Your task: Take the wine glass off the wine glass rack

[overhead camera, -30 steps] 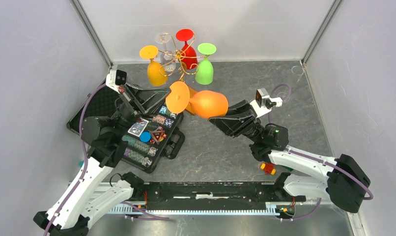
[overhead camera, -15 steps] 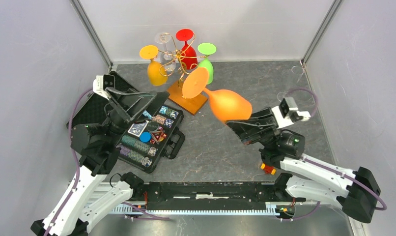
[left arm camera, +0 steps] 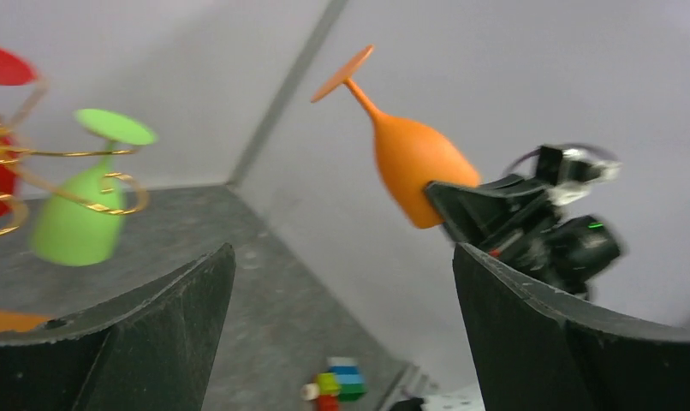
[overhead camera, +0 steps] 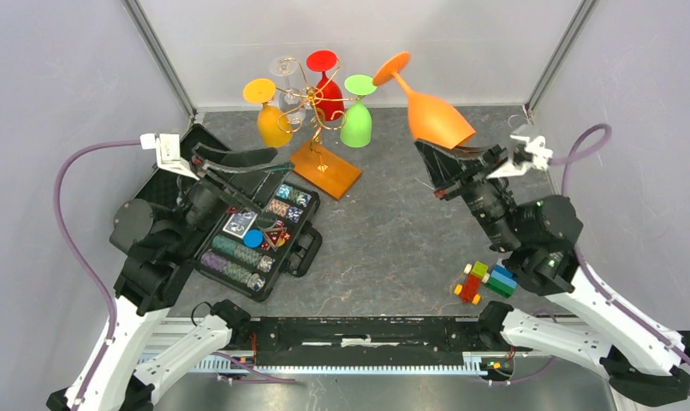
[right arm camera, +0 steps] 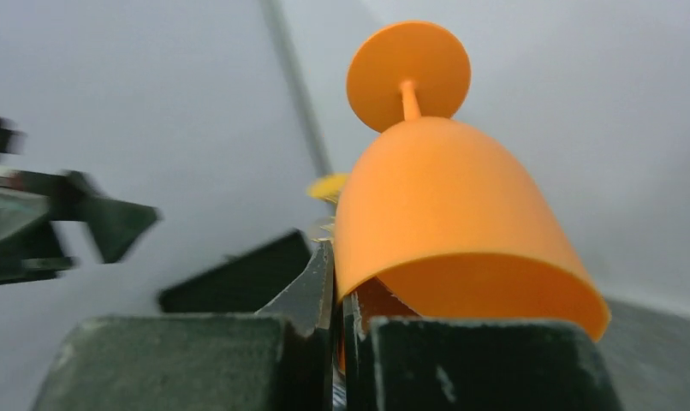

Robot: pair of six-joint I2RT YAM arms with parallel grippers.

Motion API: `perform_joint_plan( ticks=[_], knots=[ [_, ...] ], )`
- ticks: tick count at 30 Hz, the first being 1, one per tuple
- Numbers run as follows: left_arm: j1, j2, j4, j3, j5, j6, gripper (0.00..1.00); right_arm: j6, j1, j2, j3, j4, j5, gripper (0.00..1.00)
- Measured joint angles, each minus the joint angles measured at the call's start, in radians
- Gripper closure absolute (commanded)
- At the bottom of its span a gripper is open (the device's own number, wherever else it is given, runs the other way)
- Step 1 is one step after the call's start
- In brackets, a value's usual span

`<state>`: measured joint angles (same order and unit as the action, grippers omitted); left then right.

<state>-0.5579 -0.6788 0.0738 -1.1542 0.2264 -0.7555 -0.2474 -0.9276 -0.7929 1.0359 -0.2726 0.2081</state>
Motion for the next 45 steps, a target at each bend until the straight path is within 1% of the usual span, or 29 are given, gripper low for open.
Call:
perform_joint_plan(
  ticks=[3,7,9,11,14,18,24,29,32,37,41,45],
  knots=[
    [0.0,-0.008,0.101,-0.003,-0.102,0.143,0.0,0.053,0.0,-0.038,0.108,0.255,0.167,1.0],
    [0.0,-0.039,0.188,0.0,-0.221,0.267,0.0,0.098,0.0,-0.123,0.231,0.575,0.392,1.0],
    [0.0,-0.052,0.212,0.004,-0.254,0.301,0.0,0.115,0.016,-0.173,0.269,0.708,0.467,1.0],
    [0.0,-0.061,0.233,0.01,-0.278,0.325,0.0,0.129,0.049,-0.216,0.288,0.8,0.481,1.0],
    [0.0,-0.067,0.243,0.019,-0.284,0.338,0.0,0.16,0.183,-0.267,0.295,0.895,0.435,1.0],
    [0.0,-0.065,0.246,0.038,-0.282,0.339,0.0,0.204,0.347,-0.322,0.311,0.961,0.342,1.0],
    [0.0,-0.06,0.247,0.052,-0.277,0.339,0.0,0.261,0.554,-0.488,0.409,1.016,0.09,1.0],
    [0.0,-0.048,0.248,0.064,-0.277,0.341,0.0,0.289,0.721,-0.625,0.417,1.044,-0.119,1.0],
    [0.0,-0.047,0.248,0.065,-0.272,0.346,0.0,0.307,0.773,-0.711,0.443,1.082,-0.201,1.0],
    [0.0,-0.048,0.253,0.065,-0.268,0.351,0.0,0.333,0.8,-0.871,0.533,1.12,-0.278,0.99],
    [0.0,-0.049,0.254,0.071,-0.268,0.354,0.0,0.344,0.81,-0.957,0.579,1.147,-0.294,0.93],
    [0.0,-0.054,0.259,0.077,-0.268,0.355,0.0,0.353,0.82,-0.996,0.608,1.177,-0.296,0.88]
  ],
)
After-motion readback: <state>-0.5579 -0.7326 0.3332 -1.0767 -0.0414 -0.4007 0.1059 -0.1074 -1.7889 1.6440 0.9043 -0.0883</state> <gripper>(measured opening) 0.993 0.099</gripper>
